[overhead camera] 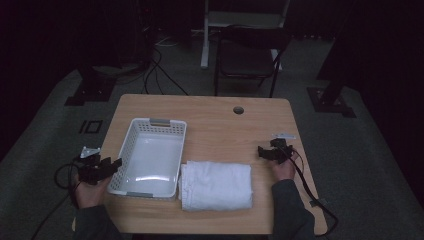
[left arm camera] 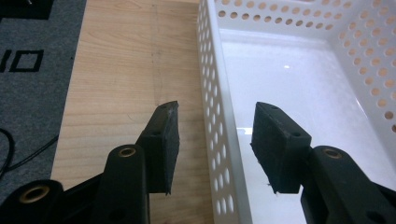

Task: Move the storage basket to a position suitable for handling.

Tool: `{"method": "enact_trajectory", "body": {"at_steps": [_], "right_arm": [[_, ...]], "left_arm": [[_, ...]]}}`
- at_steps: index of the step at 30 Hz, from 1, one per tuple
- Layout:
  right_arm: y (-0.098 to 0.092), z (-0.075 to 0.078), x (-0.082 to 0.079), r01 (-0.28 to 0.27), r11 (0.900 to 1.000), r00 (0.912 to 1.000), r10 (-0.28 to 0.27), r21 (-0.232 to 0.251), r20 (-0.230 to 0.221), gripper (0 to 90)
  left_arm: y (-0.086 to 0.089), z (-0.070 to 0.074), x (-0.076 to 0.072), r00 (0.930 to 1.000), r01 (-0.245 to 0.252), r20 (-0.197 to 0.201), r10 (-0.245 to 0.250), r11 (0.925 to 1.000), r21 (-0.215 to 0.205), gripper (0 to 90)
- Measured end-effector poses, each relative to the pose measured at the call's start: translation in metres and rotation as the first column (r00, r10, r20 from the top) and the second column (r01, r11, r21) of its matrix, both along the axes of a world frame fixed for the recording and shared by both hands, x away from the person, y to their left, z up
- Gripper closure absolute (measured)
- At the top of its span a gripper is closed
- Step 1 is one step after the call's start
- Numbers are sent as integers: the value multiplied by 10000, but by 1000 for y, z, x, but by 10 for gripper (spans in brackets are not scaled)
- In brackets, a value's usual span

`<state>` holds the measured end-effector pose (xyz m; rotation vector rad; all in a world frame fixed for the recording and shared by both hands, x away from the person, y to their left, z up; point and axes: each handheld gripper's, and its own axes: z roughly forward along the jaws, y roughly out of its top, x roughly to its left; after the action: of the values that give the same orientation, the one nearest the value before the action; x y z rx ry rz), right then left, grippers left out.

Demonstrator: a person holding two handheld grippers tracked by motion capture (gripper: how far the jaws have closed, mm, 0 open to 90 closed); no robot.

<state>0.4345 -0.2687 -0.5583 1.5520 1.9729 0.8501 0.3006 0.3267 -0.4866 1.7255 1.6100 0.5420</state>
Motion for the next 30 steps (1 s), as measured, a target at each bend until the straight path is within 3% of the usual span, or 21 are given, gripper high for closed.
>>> {"method": "enact_trajectory", "body": {"at_steps": [2,8,18,30], "right_arm": [[0,0,0,-3,10000,10000,3,-2,3,120],[0,0,0,-3,10000,10000,3,-1,3,120],[0,0,0,-4,10000,10000,4,0,2,120],[0,0,0,-42,10000,10000,42,-10,11,121]], "left_arm": [[-1,0,-2,10000,30,-7,-30,10000,-24,541],[-8,-1,-3,9996,9,-265,4,9988,481,615],[-13,-2,-1,9998,16,-217,2,9966,821,808],[-8,-5,11,9999,-138,34,136,9971,743,838]]}}
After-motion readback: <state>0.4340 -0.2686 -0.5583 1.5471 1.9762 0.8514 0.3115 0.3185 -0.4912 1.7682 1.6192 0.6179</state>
